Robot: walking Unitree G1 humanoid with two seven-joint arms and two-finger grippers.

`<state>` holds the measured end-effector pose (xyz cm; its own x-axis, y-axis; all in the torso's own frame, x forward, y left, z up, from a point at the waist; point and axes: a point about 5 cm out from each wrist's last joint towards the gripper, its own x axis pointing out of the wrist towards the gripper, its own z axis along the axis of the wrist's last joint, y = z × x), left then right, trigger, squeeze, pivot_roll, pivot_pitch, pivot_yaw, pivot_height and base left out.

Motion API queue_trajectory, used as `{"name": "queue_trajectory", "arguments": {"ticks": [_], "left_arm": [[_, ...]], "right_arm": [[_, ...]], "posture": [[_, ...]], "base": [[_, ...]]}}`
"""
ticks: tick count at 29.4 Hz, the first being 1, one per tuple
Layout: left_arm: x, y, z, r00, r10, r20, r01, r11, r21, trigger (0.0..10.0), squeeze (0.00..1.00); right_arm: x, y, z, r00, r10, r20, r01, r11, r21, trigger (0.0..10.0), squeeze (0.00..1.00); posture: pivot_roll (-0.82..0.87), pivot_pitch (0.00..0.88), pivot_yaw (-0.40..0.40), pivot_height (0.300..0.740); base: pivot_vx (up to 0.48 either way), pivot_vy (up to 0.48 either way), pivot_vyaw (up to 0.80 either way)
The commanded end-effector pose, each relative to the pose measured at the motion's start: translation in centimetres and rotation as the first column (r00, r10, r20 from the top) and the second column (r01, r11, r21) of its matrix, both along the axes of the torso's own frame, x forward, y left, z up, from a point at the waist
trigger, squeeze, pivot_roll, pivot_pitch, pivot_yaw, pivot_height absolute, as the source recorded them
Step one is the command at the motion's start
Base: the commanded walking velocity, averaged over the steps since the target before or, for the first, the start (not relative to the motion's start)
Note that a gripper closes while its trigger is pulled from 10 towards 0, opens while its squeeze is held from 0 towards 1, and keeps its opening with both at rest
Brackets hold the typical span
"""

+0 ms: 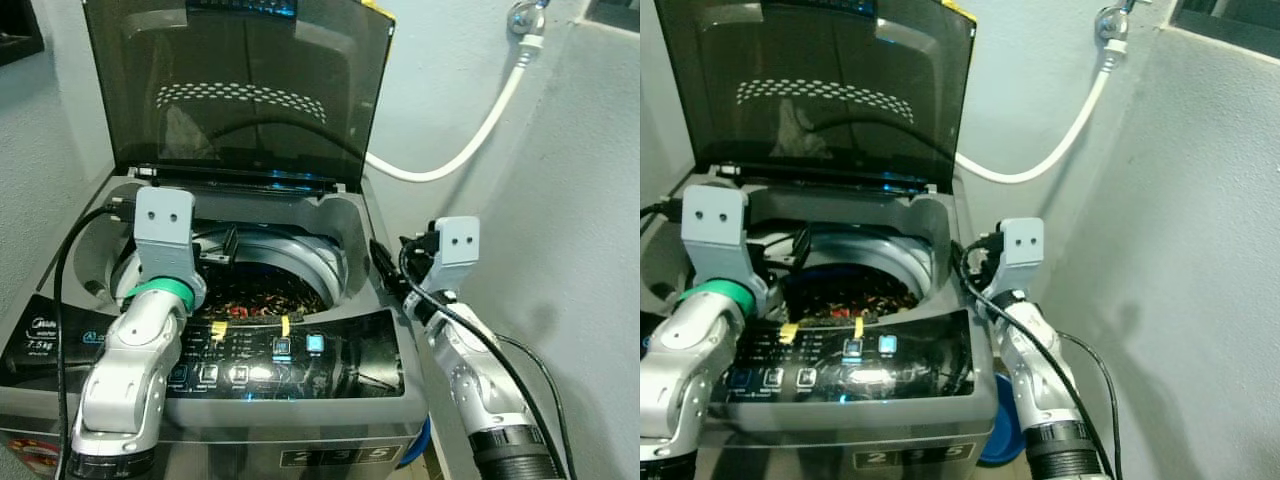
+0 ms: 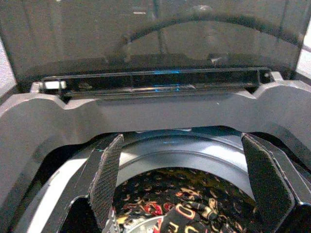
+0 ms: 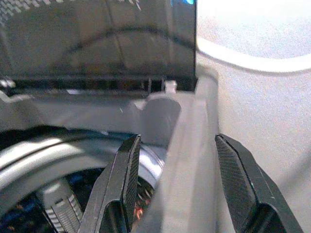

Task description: Clothes washing

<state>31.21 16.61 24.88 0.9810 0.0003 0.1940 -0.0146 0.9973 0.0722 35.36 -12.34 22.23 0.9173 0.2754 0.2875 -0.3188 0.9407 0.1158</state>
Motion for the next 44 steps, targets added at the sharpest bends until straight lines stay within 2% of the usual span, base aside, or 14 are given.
{"name": "queue_trajectory", "arguments": {"ticks": [1, 3, 4, 7, 10, 23, 44], "left_arm": [[0.1, -0.2, -0.6, 1.000, -0.007, -0.016, 0.007, 1.000, 0.001, 10.0, 0.00], [0.2, -0.6, -0.3, 1.000, -0.017, 0.006, 0.017, 1.000, -0.021, 10.0, 0.00], [0.3, -0.6, -0.2, 1.000, -0.011, 0.012, 0.012, 1.000, -0.017, 10.0, 0.00], [0.4, -0.6, -0.3, 1.000, 0.000, 0.012, 0.000, 1.000, -0.020, 10.0, 0.00], [0.4, -0.7, -0.7, 1.000, 0.013, -0.001, -0.013, 0.998, -0.066, 10.0, 0.00], [0.3, -0.7, -1.0, 1.000, 0.021, 0.006, -0.021, 0.996, -0.088, 10.0, 0.00], [0.0, -1.0, -0.8, 1.000, -0.002, 0.027, 0.005, 0.995, -0.103, 10.0, 0.00]], "right_arm": [[-0.1, -0.3, 1.1, 0.999, -0.016, 0.046, 0.015, 1.000, 0.025, 10.0, 0.00], [-0.3, 0.1, 3.2, 0.993, -0.001, 0.121, -0.008, 0.998, 0.068, 10.0, 0.00], [-0.3, 0.2, 3.4, 0.992, 0.007, 0.129, -0.016, 0.998, 0.066, 10.0, 0.00], [-0.4, 0.4, 3.4, 0.991, 0.019, 0.134, -0.026, 0.998, 0.054, 10.0, 0.00], [-0.5, 1.0, 3.0, 0.991, 0.052, 0.122, -0.058, 0.998, 0.040, 10.0, 0.00], [-0.9, 2.3, 2.3, 0.990, 0.107, 0.097, -0.109, 0.994, 0.022, 10.0, 0.00], [-1.1, 2.4, 1.5, 0.989, 0.132, 0.068, -0.133, 0.991, 0.011, 10.0, 0.00]], "posture": [[0.03, 0.000, -0.020, 0.740], [0.02, 0.000, -0.021, 0.740], [0.02, 0.000, -0.021, 0.740], [0.02, 0.002, -0.024, 0.740], [0.02, 0.003, -0.027, 0.740], [0.03, 0.005, -0.030, 0.740], [0.02, 0.013, -0.036, 0.740]], "base": [[0.000, 0.000, 0.00], [0.000, 0.000, 0.00], [0.000, 0.000, 0.00], [0.000, 0.000, 0.00], [0.000, 0.000, 0.00], [0.000, 0.000, 0.00], [-0.336, 0.000, 0.00]]}}
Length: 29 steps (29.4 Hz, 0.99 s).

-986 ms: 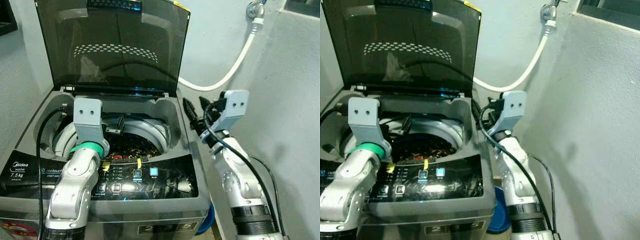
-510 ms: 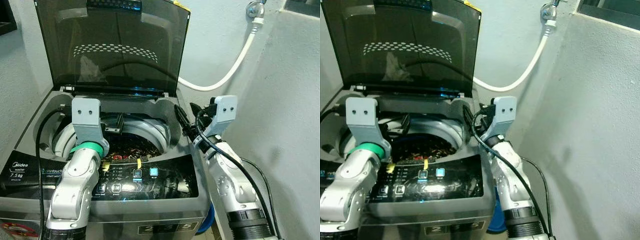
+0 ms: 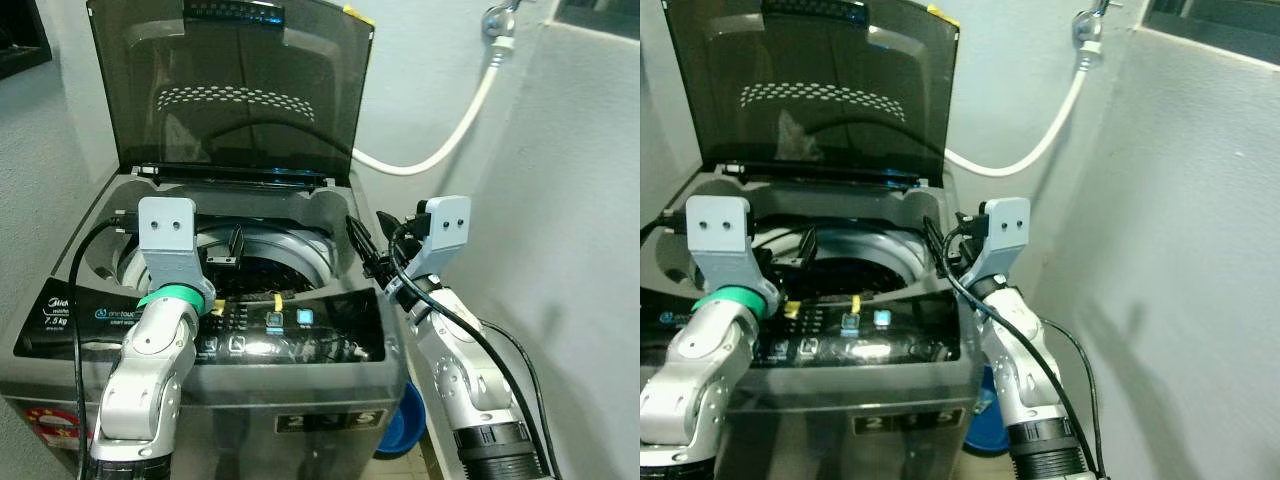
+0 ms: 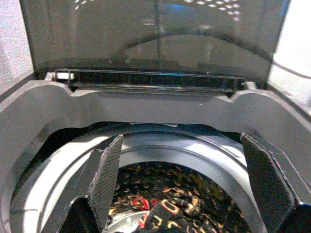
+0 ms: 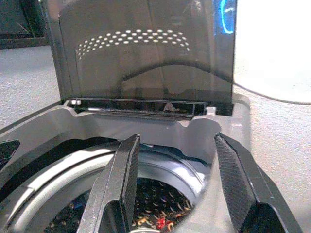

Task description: Clothes washing

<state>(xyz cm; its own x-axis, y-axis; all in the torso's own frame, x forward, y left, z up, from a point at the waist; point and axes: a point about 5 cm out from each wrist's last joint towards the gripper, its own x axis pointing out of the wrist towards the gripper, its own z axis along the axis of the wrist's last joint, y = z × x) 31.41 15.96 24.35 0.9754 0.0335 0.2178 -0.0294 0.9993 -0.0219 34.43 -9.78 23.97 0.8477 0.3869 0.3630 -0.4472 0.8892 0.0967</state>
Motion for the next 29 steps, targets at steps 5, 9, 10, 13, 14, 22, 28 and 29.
{"name": "queue_trajectory", "arguments": {"ticks": [5, 9, 10, 13, 14, 22, 28, 29], "left_arm": [[-0.11, -0.29, -0.32, 1.000, -0.015, 0.000, 0.015, 1.000, -0.008, 10.0, 0.00], [-0.05, -0.33, -0.35, 1.000, -0.016, -0.001, 0.016, 1.000, -0.008, 10.0, 0.00], [-0.02, -0.35, -0.37, 1.000, -0.017, -0.002, 0.017, 1.000, -0.008, 10.0, 0.00], [-0.02, -0.41, -0.40, 1.000, -0.019, -0.004, 0.019, 1.000, -0.005, 10.0, 0.00], [-0.02, -0.41, -0.40, 1.000, -0.019, -0.004, 0.019, 1.000, -0.005, 10.0, 0.00], [-0.11, -0.69, -0.25, 0.999, -0.040, 0.011, 0.040, 0.999, -0.006, 10.0, 0.00], [0.00, -0.85, -0.32, 0.998, -0.057, -0.015, 0.056, 0.998, -0.020, 10.0, 0.00], [0.00, -0.85, -0.32, 0.998, -0.057, -0.015, 0.056, 0.998, -0.020, 10.0, 0.00]], "right_arm": [[-0.16, -0.23, -0.25, 1.000, -0.001, -0.013, 0.001, 1.000, -0.002, 10.0, 0.00], [-0.18, -0.29, -0.21, 1.000, -0.001, -0.012, 0.001, 1.000, -0.005, 10.0, 0.00], [-0.18, -0.31, -0.20, 1.000, -0.002, -0.011, 0.001, 1.000, -0.005, 10.0, 0.00], [-0.22, -0.40, -0.13, 1.000, -0.002, -0.009, 0.002, 1.000, -0.004, 10.0, 0.00], [-0.22, -0.40, -0.13, 1.000, -0.002, -0.009, 0.002, 1.000, -0.004, 10.0, 0.00], [-0.29, -0.30, 0.05, 1.000, 0.002, -0.005, -0.002, 1.000, 0.002, 10.0, 0.00], [-0.32, -0.31, 0.04, 1.000, 0.004, -0.004, -0.004, 1.000, 0.001, 10.0, 0.00], [-0.32, -0.31, 0.04, 1.000, 0.004, -0.004, -0.004, 1.000, 0.001, 10.0, 0.00]], "posture": [[0.02, 0.014, -0.034, 0.740], [0.02, 0.014, -0.033, 0.740], [0.02, 0.014, -0.033, 0.740], [0.02, 0.014, -0.033, 0.740], [0.02, 0.014, -0.033, 0.740], [0.02, 0.015, -0.035, 0.740], [0.02, 0.015, -0.038, 0.740], [0.02, 0.015, -0.038, 0.740]], "base": [[-0.162, 0.000, 0.00], [0.000, 0.000, 0.00], [0.000, 0.000, 0.00], [0.000, 0.000, 0.00], [0.000, 0.000, 0.00], [0.000, 0.000, 0.00], [0.000, 0.000, 0.00], [0.000, 0.000, 0.00]]}}
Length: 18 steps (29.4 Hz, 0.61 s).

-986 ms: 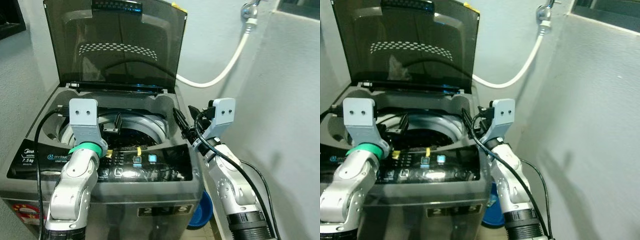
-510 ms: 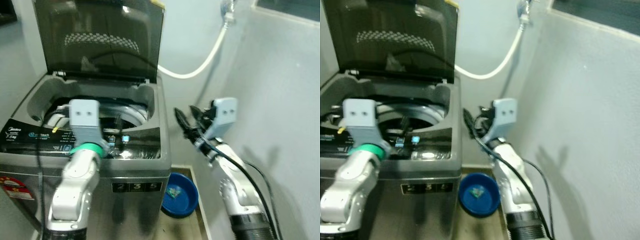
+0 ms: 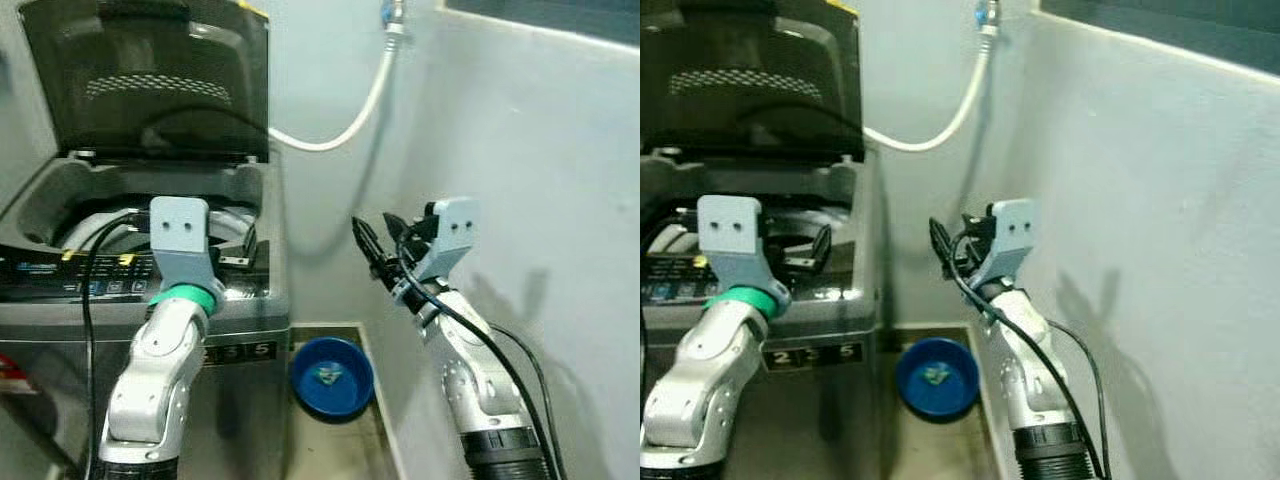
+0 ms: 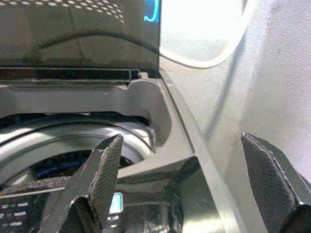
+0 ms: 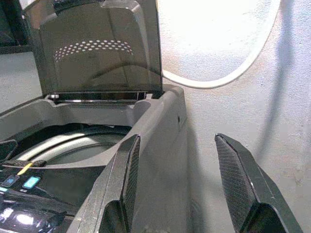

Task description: Clothes washing

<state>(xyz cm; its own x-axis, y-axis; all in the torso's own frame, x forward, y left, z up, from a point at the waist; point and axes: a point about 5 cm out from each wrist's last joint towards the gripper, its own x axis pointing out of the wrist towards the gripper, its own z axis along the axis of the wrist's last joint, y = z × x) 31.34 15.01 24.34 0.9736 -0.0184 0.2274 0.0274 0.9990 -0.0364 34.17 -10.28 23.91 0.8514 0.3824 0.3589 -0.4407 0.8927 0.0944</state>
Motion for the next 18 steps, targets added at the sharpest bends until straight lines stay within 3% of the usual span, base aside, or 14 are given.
{"name": "queue_trajectory", "arguments": {"ticks": [1, 7, 18], "left_arm": [[0.05, -0.06, -0.09, 1.000, -0.012, -0.007, 0.012, 1.000, -0.002, 10.0, 0.00], [0.04, 0.02, -0.12, 1.000, -0.003, 0.002, 0.003, 1.000, 0.005, 10.0, 0.00], [-0.14, 0.65, -0.28, 0.999, 0.035, 0.021, -0.036, 0.999, 0.031, 10.0, 0.00]], "right_arm": [[-0.05, 0.18, 0.09, 1.000, 0.011, -0.001, -0.011, 1.000, 0.003, 10.0, 0.00], [-0.04, 0.29, 0.03, 1.000, 0.015, -0.003, -0.015, 1.000, -0.003, 10.0, 0.00], [0.10, -0.29, 0.02, 0.999, -0.035, 0.024, 0.035, 0.999, -0.015, 10.0, 0.00]], "posture": [[0.02, 0.015, -0.038, 0.740], [0.02, 0.013, -0.041, 0.740], [0.02, 0.001, -0.035, 0.740]], "base": [[0.000, 0.000, 0.00], [0.000, 0.480, 0.00], [0.000, 0.000, 0.07]]}}
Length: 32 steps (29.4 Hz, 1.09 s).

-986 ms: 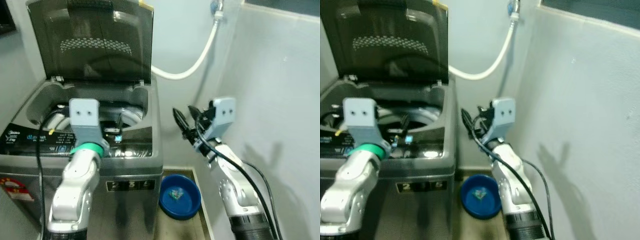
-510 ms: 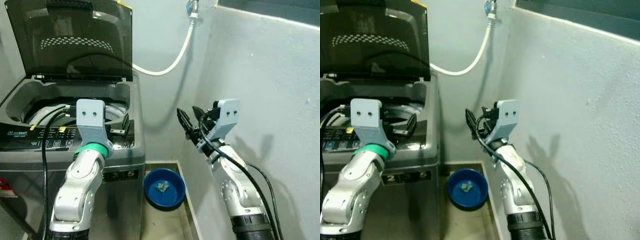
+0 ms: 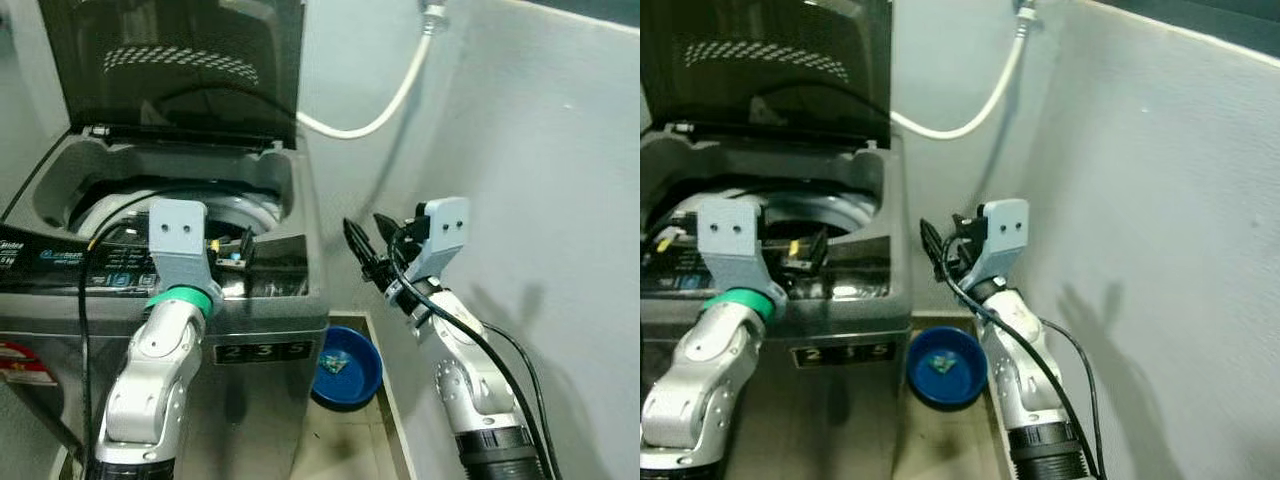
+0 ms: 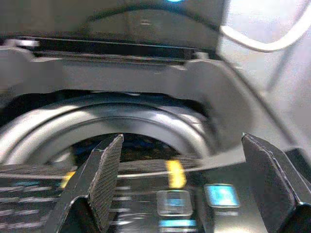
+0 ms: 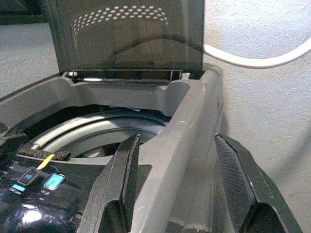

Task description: Clothes washing

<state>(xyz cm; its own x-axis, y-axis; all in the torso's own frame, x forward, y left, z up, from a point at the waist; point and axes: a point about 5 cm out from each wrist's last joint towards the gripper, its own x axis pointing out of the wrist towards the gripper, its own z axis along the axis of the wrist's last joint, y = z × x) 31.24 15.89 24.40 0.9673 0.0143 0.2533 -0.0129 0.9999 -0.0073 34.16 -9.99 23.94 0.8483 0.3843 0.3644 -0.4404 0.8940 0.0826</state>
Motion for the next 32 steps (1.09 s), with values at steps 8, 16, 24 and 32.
{"name": "queue_trajectory", "arguments": {"ticks": [8, 16, 24, 32], "left_arm": [[0.07, -0.45, -0.36, 1.000, -0.011, -0.007, 0.011, 1.000, 0.009, 10.0, 0.00], [0.07, -0.48, -0.67, 1.000, -0.019, -0.012, 0.020, 1.000, 0.015, 10.0, 0.00], [0.40, 0.06, -0.42, 1.000, 0.003, -0.002, -0.003, 1.000, 0.021, 10.0, 0.00], [0.37, 0.32, -0.45, 1.000, 0.016, 0.000, -0.016, 1.000, 0.024, 10.0, 0.00]], "right_arm": [[0.03, -0.68, 0.13, 0.998, -0.054, 0.037, 0.055, 0.998, -0.027, 10.0, 0.00], [-0.16, -0.44, -0.09, 0.998, -0.038, 0.046, 0.040, 0.999, -0.035, 10.0, 0.00], [0.27, -0.87, -0.26, 0.998, -0.046, 0.039, 0.047, 0.998, -0.046, 10.0, 0.00], [0.63, -1.37, -0.27, 0.998, -0.057, 0.036, 0.059, 0.997, -0.057, 10.0, 0.00]], "posture": [[0.02, 0.000, -0.030, 0.740], [0.02, 0.000, -0.026, 0.740], [0.02, 0.000, -0.038, 0.740], [0.02, 0.000, -0.047, 0.740]], "base": [[0.000, 0.000, 0.80], [0.000, 0.000, 0.80], [0.000, 0.000, 0.80], [0.000, 0.000, 0.80]]}}
